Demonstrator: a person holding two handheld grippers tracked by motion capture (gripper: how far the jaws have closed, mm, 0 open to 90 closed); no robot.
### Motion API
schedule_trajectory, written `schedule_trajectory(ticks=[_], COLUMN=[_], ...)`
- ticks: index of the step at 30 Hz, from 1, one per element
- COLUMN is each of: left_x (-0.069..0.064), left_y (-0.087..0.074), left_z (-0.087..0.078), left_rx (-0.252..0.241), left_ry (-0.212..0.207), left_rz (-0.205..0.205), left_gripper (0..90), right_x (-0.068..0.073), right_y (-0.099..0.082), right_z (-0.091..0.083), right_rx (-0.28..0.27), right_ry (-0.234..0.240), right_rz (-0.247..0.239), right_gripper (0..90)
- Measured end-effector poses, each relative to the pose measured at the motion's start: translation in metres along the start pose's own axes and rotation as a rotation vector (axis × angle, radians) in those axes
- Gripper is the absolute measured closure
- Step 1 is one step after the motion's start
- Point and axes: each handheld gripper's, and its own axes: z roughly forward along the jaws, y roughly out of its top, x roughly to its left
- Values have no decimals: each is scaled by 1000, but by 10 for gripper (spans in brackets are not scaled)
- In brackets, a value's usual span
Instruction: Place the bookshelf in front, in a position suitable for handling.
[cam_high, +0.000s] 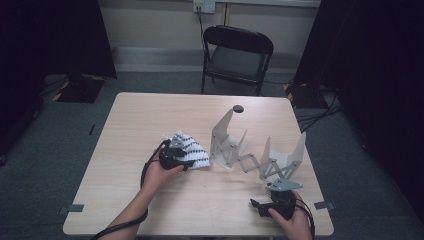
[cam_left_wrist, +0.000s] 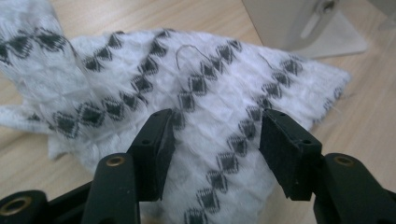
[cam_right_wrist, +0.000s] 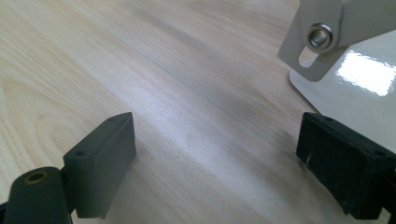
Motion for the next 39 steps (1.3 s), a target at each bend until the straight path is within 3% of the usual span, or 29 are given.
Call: schedule_trajectory(ticks=[10,14,21,23,30,39], left_x=[-17,-24,-33,-37,-40,-35], left_y=[-29,-34,-37,-36,-20,-24], left_z=[-29,-33,-38,-43,-54,-40], left_rx=[-1,-3,9,11,-45,-12], left_ry=[-9,-23,-46,-57,-45,-36], left_rz=[9,20,25,46,53,36], left_gripper=[427,432,447,449,443,423], right_x=[0,0,-1,-3,-8,-17], right_y=[0,0,-1,-3,-9,-15], right_z=[0,0,-1,-4,-14,-27], right_rx=[0,1,1,6,26,66], right_ry=[-1,-1,4,12,26,14], right_rz=[1,3,-2,-9,-27,-25], right_gripper=[111,111,114,117,134,146])
